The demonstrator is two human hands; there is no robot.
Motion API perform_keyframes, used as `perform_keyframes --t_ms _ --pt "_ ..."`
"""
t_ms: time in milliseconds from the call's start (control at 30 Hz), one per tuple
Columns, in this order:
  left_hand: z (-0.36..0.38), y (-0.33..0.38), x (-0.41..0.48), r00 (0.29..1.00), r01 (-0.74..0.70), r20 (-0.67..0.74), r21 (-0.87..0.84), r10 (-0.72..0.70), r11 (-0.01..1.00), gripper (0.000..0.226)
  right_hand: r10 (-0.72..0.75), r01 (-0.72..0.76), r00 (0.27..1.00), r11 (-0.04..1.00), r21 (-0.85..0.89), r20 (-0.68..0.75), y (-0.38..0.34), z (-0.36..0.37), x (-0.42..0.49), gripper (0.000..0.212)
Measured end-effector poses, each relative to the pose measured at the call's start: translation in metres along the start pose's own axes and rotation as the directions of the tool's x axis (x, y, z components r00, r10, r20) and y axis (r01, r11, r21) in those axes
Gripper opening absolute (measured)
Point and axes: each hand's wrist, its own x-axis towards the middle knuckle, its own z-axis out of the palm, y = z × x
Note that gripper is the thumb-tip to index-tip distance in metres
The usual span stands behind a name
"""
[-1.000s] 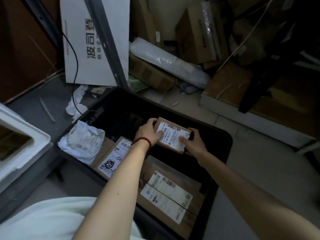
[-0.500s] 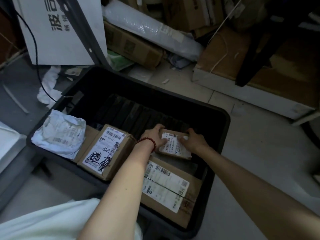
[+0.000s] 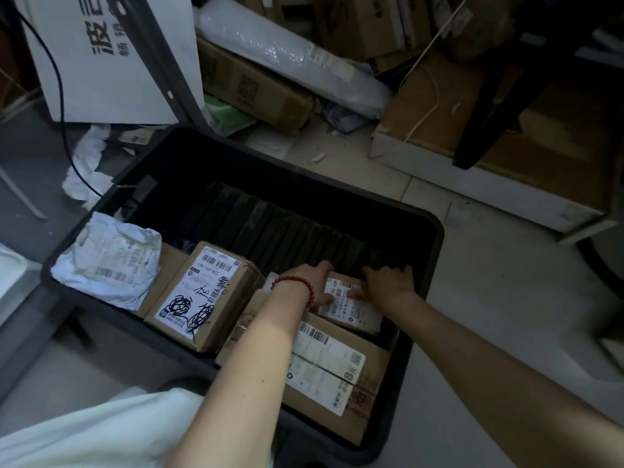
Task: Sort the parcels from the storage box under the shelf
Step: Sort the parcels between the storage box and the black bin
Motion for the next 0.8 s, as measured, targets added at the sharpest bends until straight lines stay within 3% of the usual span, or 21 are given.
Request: perform_keyframes --t_ms 133,267,500,633,800 --pt "-0.003 0.011 -0.005 0.998 -0.046 -0.025 0.198 0.052 0.979 0.06 -0.037 0.046 0.998 0.981 -0.186 0.049 0.004 -0.004 -0.003 0.078" --pt "-0.003 0.022 -0.013 0.994 -0.009 -0.097 0.36 0.047 0.933 0.066 -0.069 0.082 0.996 0.967 -0.242 0.063 0.006 -0.006 -0.013 0.081" --pt "-0.006 0.017 -0.04 0.994 0.012 -0.109 0.313 0.023 0.95 0.067 -0.105 0.121 0.993 0.903 -0.412 0.063 0.008 -0.02 -0.037 0.071" --pt "-0.017 0.005 -0.068 0.952 0.109 -0.305 0.283 -0.018 0.953 0.063 -0.114 0.113 0.993 0.924 -0.365 0.019 0.003 -0.039 -0.051 0.069" --pt "-0.036 -0.029 -0.118 0.82 0.251 -0.552 0.115 -0.149 0.961 0.058 -0.228 0.163 0.954 0.939 -0.301 -0.195 -0.023 -0.06 -0.066 0.065"
